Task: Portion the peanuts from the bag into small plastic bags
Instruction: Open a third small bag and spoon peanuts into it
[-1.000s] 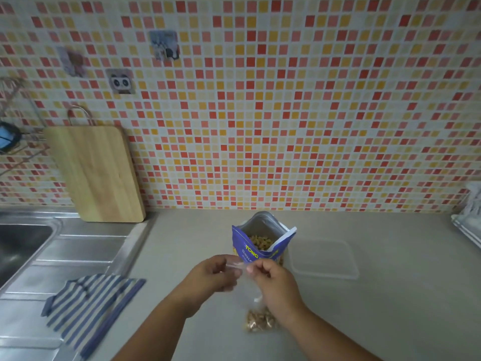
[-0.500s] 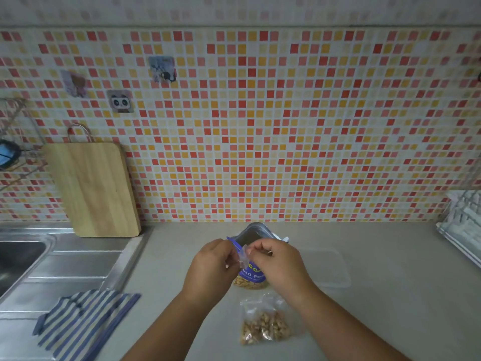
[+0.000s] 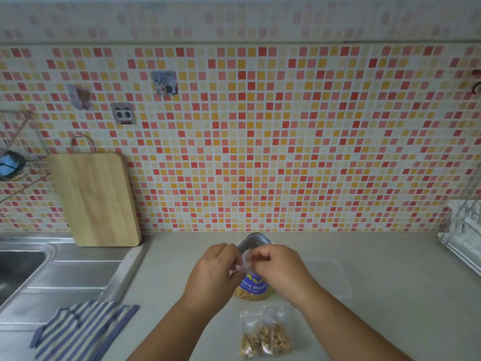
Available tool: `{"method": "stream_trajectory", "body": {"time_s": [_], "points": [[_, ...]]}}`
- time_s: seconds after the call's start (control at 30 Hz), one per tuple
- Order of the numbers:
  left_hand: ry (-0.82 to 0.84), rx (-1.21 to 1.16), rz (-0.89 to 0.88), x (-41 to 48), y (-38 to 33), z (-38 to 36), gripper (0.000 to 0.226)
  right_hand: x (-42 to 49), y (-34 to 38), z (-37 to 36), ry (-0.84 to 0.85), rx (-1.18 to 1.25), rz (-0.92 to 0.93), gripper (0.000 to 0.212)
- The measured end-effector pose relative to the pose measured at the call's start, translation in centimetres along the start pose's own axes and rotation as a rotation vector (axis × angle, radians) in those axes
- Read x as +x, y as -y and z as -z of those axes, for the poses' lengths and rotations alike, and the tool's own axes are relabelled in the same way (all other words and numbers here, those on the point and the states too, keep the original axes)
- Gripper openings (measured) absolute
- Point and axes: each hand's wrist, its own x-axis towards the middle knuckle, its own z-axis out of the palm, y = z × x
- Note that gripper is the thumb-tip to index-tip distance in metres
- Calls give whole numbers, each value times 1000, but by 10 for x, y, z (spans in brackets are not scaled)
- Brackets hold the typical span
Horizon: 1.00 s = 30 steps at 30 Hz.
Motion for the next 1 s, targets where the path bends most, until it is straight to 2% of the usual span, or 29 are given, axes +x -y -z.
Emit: {"method": "stream_trajectory", "body": {"time_s": [0.07,0.13,0.2,0.37,0.5,0.63,0.77,0.8,0.87,0.93,1.0], "points": [[51,-74,39,2,-4,2,36,2,1,3,5,-62,14,30],[158,-148,109,4,-9,5,62,4,2,6,24,-132,42,37],[245,-179,139,8,-11,7,74,6,3,8,59,-196,67,43],[249,-179,140,13,-6,5,52,8,5,11,103,-242,112,44],[268,-175,138,15,2,2,56,12,6,15,96,-206,148,44],[261,-135,110,14,9,0,49,16,7,15,137,-187,146,42],[249,-145,82,13,18,3,32,28,6,23,7,-105,165,28],[254,-146,83,13,20,4,32,36,4,25,-51,-217,173,26],[275,-141,92,12,23,4,34,52,-4,26,-78,-652,200,26],[308,-124,110,12,26,1,38,65,-12,21,31,-1052,162,29],[322,-114,126,15,28,-2,37,72,-16,16,138,-1283,138,31]]}}
